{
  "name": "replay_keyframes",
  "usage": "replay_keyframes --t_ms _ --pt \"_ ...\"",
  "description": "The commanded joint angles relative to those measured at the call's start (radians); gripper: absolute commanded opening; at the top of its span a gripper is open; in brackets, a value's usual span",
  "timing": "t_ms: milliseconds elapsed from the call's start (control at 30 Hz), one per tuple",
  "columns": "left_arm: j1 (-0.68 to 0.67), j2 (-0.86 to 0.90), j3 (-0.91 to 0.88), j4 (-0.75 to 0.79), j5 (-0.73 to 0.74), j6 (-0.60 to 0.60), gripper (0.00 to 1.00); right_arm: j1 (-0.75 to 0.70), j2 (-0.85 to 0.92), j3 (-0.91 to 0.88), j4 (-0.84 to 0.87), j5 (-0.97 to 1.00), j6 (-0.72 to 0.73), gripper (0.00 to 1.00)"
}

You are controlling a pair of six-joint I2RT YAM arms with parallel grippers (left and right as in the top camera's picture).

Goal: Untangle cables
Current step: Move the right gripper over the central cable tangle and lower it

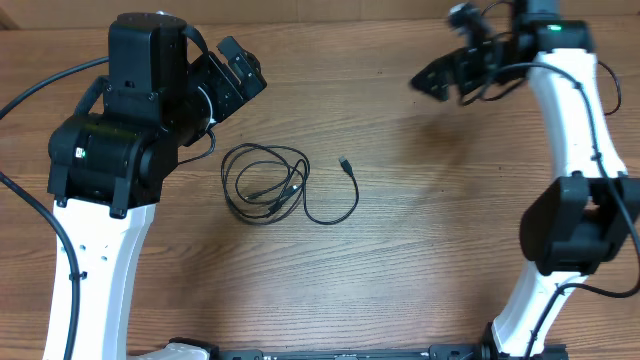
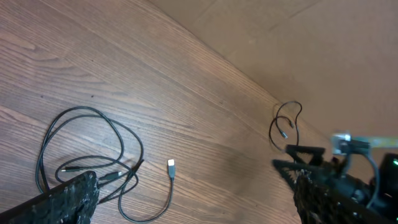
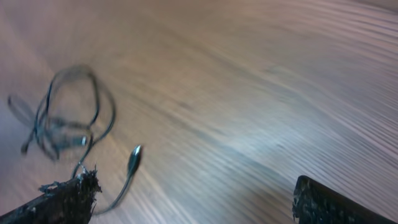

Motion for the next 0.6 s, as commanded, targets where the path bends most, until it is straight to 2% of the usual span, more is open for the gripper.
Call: replay_keyframes --t_ms 0,367,567 --pt "-0.006 0.002 0.006 0.000 -0.006 0.016 1.00 0.064 0.002 0.011 -0.020 0.047 -0.129 1.00" --pt "-0.006 0.002 0.006 0.000 -0.006 0.016 1.00 0.296 0.002 -0.127 -0.039 0.035 -0.285 1.00" --pt "-0.006 0.002 0.006 0.000 -0.006 0.016 1.00 0.384 0.002 -0.203 -0.017 -0.041 -0.353 1.00"
